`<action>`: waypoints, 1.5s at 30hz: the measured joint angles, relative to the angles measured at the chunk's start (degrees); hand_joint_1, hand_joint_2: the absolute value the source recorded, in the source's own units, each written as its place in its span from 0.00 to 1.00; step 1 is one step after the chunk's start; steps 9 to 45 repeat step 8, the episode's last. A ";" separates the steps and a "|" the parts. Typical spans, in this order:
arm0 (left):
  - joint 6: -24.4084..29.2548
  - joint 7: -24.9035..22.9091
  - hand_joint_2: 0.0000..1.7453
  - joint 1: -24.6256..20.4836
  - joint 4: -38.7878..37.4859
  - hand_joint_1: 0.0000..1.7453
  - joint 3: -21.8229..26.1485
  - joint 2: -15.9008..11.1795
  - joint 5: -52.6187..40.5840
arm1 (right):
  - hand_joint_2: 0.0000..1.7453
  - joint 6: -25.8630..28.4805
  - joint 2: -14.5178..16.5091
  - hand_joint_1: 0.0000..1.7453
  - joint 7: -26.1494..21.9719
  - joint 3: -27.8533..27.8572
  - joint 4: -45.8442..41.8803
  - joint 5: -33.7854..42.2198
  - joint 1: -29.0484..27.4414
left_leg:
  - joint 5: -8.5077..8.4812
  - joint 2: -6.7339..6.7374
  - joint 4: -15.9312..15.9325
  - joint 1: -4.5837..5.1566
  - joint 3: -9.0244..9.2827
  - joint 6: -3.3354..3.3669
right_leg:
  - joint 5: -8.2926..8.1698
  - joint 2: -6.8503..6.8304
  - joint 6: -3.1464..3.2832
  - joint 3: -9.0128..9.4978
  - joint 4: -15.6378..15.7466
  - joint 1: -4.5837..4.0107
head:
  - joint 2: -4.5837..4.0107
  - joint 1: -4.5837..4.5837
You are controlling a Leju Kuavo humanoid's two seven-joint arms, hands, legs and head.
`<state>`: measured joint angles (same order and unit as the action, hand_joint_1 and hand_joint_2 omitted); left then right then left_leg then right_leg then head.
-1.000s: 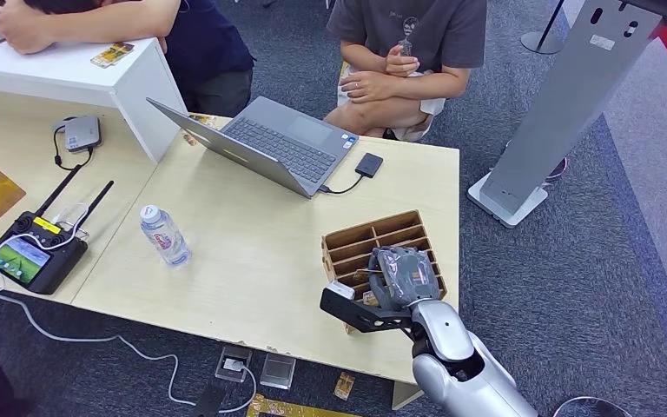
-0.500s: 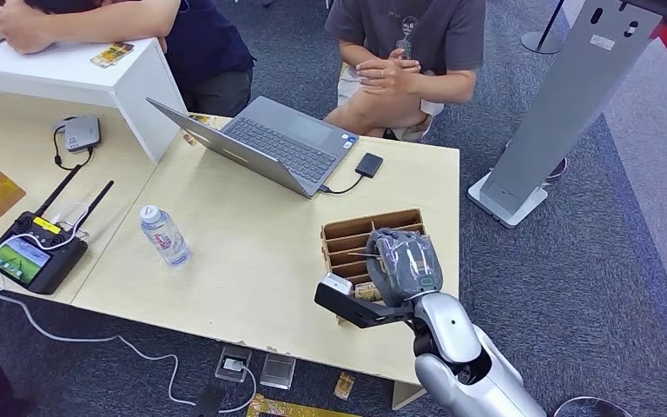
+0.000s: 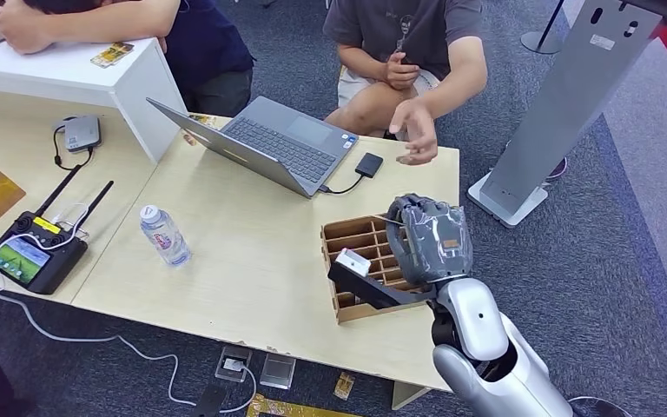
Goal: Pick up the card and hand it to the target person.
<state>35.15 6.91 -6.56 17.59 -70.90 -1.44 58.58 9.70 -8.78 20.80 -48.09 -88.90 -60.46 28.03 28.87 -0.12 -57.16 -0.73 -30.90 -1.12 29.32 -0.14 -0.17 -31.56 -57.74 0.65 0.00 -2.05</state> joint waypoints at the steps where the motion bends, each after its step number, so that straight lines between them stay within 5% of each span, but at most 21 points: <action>1: -0.02 0.04 0.00 -0.01 0.00 0.00 0.00 0.00 -0.04 | 1.00 0.68 0.01 0.84 0.05 0.05 0.14 -0.25 0.70 | 0.00 0.00 0.00 0.00 0.00 0.00 | 0.00 0.00 0.00 0.00 0.00 0.00 | 0.00 -0.01; 8: 0.11 0.29 0.00 -0.04 -0.01 0.00 -0.03 0.01 -0.56 | 1.00 5.92 0.36 0.85 0.59 0.27 3.22 -2.63 5.15 | 0.00 -0.01 0.00 0.00 -0.02 0.00 | -0.01 -0.01 -0.01 0.00 -0.01 0.00 | 0.00 0.01; 45: 0.11 0.29 0.00 -0.04 -0.01 0.00 -0.03 0.01 -0.56 | 1.00 5.92 0.36 0.85 0.59 0.27 3.22 -2.63 5.15 | 0.00 -0.01 0.00 0.00 -0.02 0.00 | -0.01 -0.01 -0.01 0.00 -0.01 0.00 | 0.00 0.01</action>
